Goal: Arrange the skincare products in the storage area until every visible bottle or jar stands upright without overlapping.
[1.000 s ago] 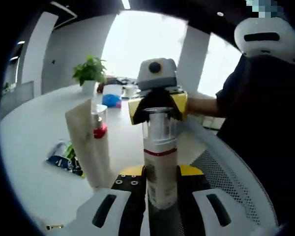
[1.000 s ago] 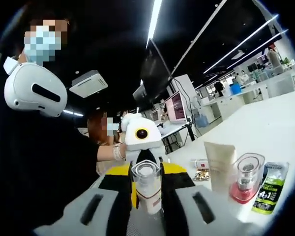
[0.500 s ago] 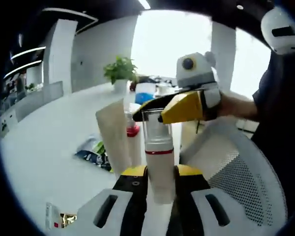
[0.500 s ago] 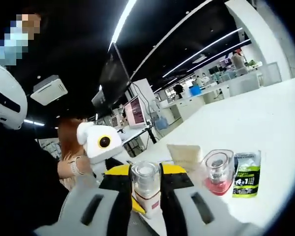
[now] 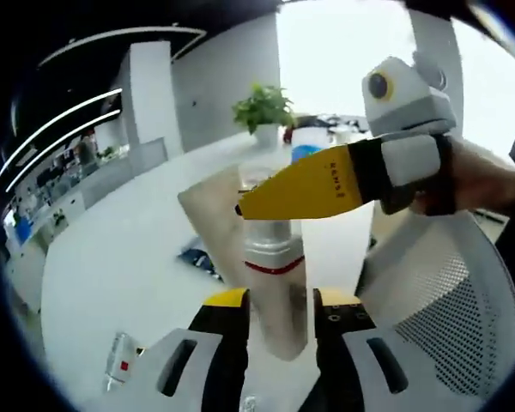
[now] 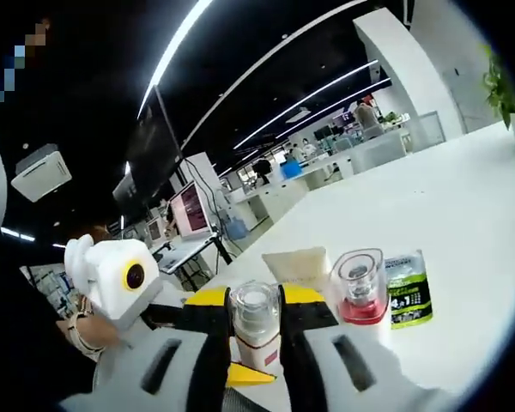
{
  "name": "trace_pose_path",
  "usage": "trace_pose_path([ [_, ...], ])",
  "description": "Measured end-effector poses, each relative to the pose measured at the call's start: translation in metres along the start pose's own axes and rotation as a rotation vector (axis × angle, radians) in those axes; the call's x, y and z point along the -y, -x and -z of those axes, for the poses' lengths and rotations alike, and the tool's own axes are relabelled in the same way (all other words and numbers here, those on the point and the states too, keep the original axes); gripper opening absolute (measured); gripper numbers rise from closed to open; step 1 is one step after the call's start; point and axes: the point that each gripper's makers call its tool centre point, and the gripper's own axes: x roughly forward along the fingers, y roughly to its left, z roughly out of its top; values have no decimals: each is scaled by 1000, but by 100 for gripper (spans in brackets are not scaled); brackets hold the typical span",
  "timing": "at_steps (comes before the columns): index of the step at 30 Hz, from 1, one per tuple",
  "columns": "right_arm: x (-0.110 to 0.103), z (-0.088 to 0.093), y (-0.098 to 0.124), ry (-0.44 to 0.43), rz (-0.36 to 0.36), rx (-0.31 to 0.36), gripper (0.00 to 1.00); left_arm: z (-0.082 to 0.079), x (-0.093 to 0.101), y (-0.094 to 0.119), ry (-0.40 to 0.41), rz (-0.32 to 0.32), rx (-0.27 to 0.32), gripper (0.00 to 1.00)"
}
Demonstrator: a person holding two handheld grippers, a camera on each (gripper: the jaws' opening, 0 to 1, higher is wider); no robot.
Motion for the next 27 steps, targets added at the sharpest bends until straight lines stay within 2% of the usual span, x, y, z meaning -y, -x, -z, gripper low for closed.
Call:
trace_pose_path([
  [3,-2,2,0,-2,15,5,20,0,1,0,-20,-37,-9,23],
  [5,-1,3,0,-5,25,6,20,2,-2,0,-22,-58,-23,27],
  [8,-1,5,0,-8,33,7,20,3,-6,1,-49,-88,-41,27],
  [15,-2,1,2,-18,34,22,20,0,-7,3,-73,-101,-41,22],
  [20,0,3,3,-30,11,-3,21,2,-8,3,-73,-92,-50,20],
  [22,-5,4,4,-44,-39,-16,22,1,-10,5,-95,-94,-38,20],
  [24,-7,4,5,-42,-71,-29,22,3,-9,4,-90,-61,-43,20],
  [27,-7,1,7,-15,-97,-30,25,0,-5,2,-15,3,-10,20],
])
